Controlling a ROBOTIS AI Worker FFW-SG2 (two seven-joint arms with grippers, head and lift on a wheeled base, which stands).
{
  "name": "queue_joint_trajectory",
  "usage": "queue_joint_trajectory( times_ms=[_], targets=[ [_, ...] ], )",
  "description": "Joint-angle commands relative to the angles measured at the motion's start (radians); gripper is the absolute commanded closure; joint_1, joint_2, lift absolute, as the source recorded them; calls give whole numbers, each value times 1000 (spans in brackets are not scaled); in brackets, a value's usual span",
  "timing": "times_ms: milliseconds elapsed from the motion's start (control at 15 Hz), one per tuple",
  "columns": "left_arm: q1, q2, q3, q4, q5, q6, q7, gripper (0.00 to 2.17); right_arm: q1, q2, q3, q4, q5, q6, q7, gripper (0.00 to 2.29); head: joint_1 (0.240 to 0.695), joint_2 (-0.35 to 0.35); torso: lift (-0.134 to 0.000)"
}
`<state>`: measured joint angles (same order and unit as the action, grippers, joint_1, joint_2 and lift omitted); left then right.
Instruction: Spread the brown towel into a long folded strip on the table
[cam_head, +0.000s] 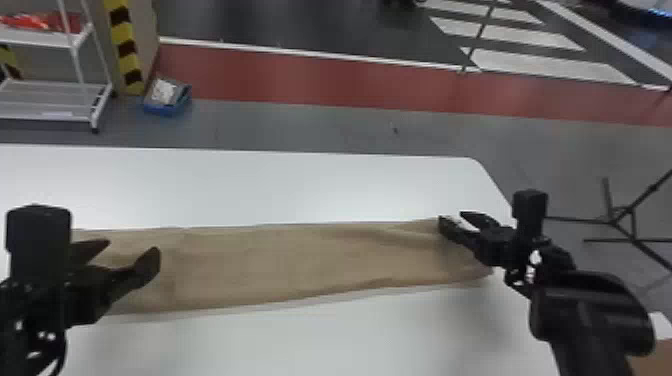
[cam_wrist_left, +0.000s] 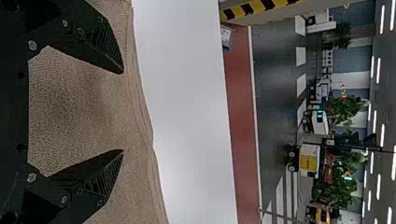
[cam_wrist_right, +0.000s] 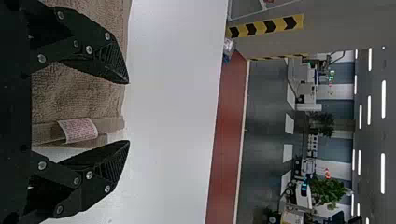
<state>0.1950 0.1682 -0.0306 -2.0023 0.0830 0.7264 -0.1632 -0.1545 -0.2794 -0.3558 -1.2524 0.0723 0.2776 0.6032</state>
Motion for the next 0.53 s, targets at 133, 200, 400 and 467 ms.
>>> queue_joint_trajectory(
  times_ms=[133,200,400,467],
  targets=[
    [-12,4,0,11,-8,12,-1,333,-3,-1,9,4,23,10,-20,562,695,-232,-119],
    [-16,5,0,14,-9,12,-3,333,-5,-3,9,4,23,16,-20,694,695,-232,-119],
    [-20,7,0,19,-14,15,-3,333,-3,-3,8,1,21,29,-20,947,695,-232,-119],
    [-22,7,0,19,-22,15,-3,333,-3,-3,5,-2,18,32,-20,1004,695,-232,-119]
  ],
)
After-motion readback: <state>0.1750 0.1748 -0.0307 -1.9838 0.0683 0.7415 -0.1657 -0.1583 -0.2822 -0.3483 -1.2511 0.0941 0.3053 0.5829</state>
